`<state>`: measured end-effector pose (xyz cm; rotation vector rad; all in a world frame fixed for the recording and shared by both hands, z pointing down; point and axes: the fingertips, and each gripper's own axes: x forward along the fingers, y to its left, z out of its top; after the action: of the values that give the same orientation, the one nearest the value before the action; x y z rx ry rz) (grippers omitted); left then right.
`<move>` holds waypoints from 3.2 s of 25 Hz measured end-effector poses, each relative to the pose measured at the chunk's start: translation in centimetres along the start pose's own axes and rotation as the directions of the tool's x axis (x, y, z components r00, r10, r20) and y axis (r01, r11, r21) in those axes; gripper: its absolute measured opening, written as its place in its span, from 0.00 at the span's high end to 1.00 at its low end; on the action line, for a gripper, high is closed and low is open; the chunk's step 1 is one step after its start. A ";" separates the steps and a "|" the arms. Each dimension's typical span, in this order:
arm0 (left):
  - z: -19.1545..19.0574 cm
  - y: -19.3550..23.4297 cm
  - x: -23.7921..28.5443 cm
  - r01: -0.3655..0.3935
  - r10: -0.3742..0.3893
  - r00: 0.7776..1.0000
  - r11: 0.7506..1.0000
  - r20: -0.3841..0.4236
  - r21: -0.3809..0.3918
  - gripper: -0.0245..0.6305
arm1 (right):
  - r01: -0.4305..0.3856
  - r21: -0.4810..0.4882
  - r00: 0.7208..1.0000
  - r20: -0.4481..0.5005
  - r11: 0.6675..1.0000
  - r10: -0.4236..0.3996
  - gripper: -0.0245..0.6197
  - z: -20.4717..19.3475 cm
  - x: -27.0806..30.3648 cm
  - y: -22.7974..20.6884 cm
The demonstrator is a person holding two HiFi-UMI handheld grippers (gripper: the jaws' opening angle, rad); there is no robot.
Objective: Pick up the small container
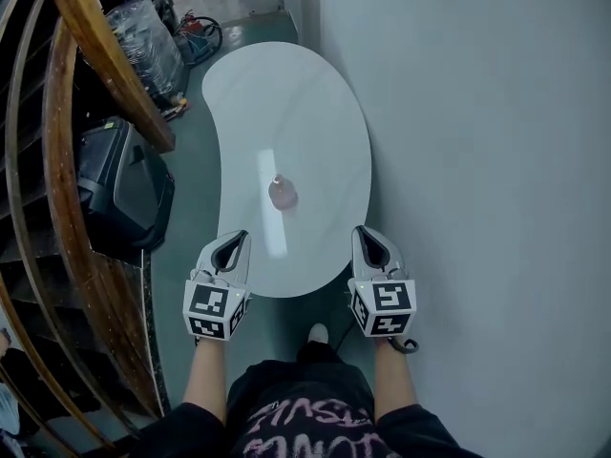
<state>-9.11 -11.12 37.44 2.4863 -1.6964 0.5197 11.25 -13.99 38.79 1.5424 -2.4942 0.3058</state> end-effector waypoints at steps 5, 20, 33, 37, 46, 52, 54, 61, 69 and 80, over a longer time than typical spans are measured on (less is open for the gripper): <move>0.7 -0.1 0.6 -0.006 0.007 1.000 1.000 -0.010 0.017 0.96 | -0.022 0.005 1.000 -0.001 1.000 0.022 0.94 0.6 1.0 -0.4; 2.8 2.1 2.0 -0.034 0.033 0.999 0.999 0.019 0.031 0.96 | -0.065 -0.043 0.998 0.023 0.997 0.066 0.94 3.2 3.8 0.2; 2.2 3.3 3.9 -0.016 0.016 0.999 1.000 0.036 -0.011 0.96 | -0.051 -0.037 0.999 0.015 0.998 0.052 0.94 3.0 5.4 0.9; 2.0 3.7 4.8 -0.005 0.007 0.999 0.999 0.045 -0.042 0.96 | -0.047 -0.044 0.999 0.005 0.998 0.048 0.94 2.8 6.1 1.0; 0.7 3.7 7.4 0.028 -0.025 0.999 0.997 0.040 -0.069 0.96 | -0.049 -0.071 0.999 -0.023 0.996 0.048 0.94 1.5 8.6 1.4; -0.4 4.7 8.6 0.020 -0.018 1.000 0.996 0.024 -0.082 0.96 | -0.065 -0.075 0.997 -0.053 0.995 0.061 0.94 0.7 10.6 2.3; -0.8 4.8 9.2 0.019 -0.018 1.000 0.996 0.019 -0.085 0.96 | -0.067 -0.070 0.996 -0.059 0.995 0.063 0.94 0.2 11.2 2.3; -1.7 5.2 11.0 0.013 -0.013 1.000 0.995 -0.006 -0.094 0.96 | -0.069 -0.067 0.995 -0.077 0.995 0.064 0.94 -1.0 12.6 2.2; -2.9 5.6 12.3 0.007 -0.009 1.000 0.994 -0.023 -0.110 0.96 | -0.071 -0.052 0.993 -0.097 0.996 0.065 0.94 -2.0 13.9 2.1; -4.8 5.8 14.7 0.027 -0.032 0.999 0.993 -0.038 -0.116 0.96 | -0.093 -0.040 0.989 -0.116 0.995 0.088 0.94 -3.5 16.3 2.3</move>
<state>-10.74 -25.12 45.99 2.3996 -1.6241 0.4516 2.19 -25.99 46.37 1.3576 -2.4693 0.3391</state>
